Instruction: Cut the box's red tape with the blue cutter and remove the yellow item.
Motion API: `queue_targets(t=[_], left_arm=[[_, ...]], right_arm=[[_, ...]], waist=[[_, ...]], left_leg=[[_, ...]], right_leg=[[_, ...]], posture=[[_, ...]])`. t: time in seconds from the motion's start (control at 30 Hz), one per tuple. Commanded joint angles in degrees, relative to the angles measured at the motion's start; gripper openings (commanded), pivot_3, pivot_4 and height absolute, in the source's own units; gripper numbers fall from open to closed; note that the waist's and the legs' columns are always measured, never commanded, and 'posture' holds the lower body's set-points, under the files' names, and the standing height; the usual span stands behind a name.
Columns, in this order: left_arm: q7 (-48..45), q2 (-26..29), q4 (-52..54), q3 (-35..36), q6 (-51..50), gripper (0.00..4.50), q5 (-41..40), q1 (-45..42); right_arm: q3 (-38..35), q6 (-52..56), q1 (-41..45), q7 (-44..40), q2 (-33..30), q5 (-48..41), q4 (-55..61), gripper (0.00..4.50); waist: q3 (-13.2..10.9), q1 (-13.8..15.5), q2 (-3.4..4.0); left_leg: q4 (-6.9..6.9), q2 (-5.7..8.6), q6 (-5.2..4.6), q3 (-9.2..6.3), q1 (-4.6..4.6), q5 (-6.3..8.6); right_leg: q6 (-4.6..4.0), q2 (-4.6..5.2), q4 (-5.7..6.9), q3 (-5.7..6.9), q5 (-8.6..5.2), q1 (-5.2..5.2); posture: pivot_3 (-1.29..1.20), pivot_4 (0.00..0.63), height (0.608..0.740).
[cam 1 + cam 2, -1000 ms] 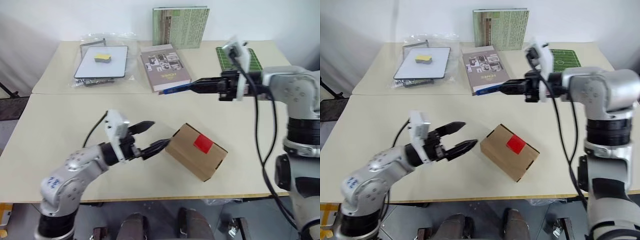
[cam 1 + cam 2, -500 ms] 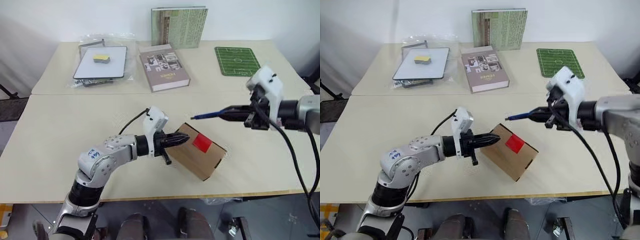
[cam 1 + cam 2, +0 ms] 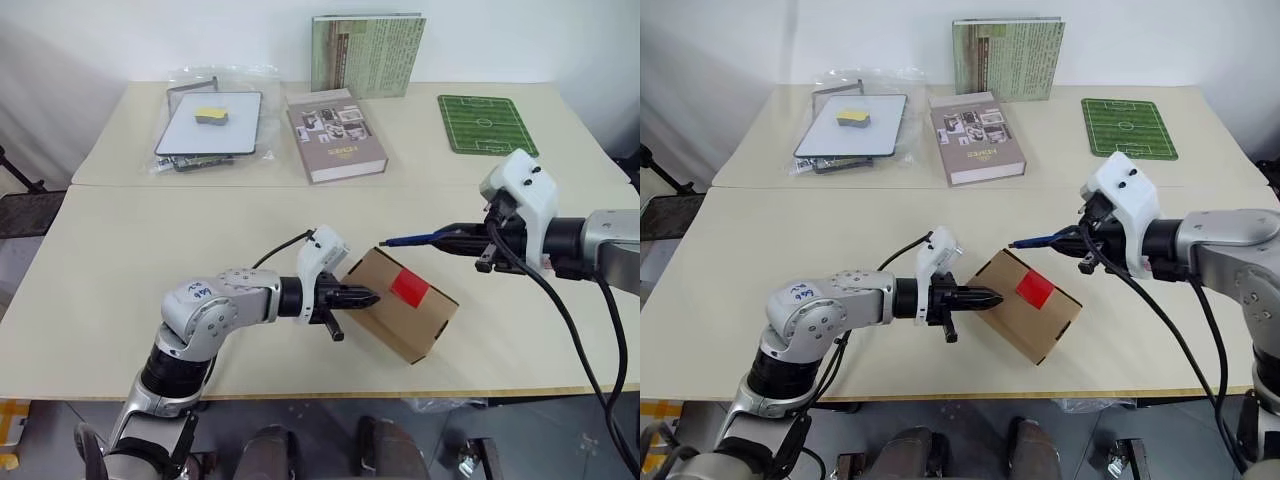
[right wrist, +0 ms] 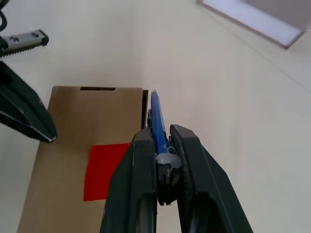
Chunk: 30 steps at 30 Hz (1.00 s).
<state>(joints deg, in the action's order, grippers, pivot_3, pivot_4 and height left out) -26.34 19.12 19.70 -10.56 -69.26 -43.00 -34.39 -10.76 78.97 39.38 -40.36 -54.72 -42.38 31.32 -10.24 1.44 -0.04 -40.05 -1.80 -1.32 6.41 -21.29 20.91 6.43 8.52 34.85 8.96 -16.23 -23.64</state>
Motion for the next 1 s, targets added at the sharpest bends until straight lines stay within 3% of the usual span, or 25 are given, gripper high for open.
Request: queue_targets(t=[0.03,1.0], left_arm=[[-0.89,0.00,0.59,-0.50,0.61,0.02,0.63,-1.14],[-4.62,0.14,-1.97,-1.51,1.59,0.02,4.50,-2.69]], right_arm=[[-2.58,0.58,0.47,0.65,-0.75,-1.80,1.72,0.15],[-4.39,-0.17,-7.28,1.91,-5.35,-6.01,3.64,0.15]], waist=[[0.00,0.04,0.00],[-0.01,0.06,-0.01]], left_leg=[[0.00,0.00,0.00,-0.01,0.00,0.00],[0.00,0.01,-0.01,-0.01,0.00,-0.01]], right_leg=[[0.00,0.00,0.00,0.01,0.00,0.00],[0.01,0.01,-0.02,-0.02,0.01,0.02]], posture=[[0.00,0.150,0.740],[0.00,0.150,0.740]])
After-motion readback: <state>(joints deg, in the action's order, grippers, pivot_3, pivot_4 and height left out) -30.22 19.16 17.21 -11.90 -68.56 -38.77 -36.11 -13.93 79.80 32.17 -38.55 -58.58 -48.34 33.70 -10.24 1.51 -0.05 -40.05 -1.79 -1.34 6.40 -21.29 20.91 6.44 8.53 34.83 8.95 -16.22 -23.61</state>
